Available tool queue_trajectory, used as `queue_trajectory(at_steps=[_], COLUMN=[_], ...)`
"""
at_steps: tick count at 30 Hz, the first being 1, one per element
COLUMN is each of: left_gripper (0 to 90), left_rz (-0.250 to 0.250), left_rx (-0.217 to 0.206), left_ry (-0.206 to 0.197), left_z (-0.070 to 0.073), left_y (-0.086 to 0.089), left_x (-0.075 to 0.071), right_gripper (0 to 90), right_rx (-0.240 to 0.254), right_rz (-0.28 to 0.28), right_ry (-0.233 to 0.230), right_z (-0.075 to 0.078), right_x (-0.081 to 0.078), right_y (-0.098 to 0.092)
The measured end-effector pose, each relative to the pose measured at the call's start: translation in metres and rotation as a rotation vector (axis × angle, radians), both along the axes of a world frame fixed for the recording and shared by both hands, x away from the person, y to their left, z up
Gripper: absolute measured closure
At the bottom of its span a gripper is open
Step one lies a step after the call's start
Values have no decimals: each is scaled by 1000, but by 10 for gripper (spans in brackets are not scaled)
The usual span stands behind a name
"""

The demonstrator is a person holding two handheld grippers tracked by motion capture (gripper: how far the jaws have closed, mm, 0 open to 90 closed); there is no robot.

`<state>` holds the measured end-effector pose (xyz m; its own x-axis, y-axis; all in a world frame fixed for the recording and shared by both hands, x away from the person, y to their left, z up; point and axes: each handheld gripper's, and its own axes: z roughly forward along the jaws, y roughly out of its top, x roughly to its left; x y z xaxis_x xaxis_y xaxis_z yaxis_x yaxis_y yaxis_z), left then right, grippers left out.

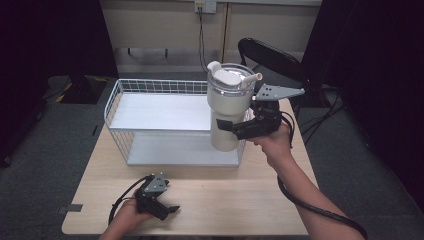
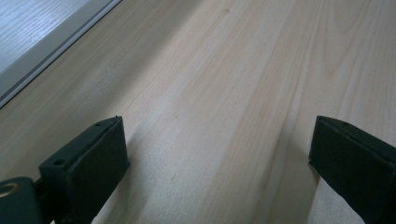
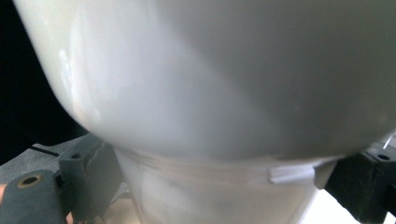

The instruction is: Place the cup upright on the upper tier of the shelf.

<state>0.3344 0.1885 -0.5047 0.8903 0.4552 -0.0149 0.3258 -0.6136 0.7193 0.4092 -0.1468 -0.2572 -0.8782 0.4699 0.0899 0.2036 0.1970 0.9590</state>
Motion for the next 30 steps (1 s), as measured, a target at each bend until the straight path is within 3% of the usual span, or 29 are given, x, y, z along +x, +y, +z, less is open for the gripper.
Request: queue_trajectory(at_steps=[13,30], left_gripper=[37,37], left_rz=[1,2], left_rx=[-1,-2], left_ry=[2,2], left_z=[0,0], left_y=[0,0], left_x=[0,0], right_gripper=[97,97], right_rx=[-3,2], right_rz=[-20,-53], right_ry=[-22,-28], right_z=[19,22], right_x=[11,31], right_y=[15,34])
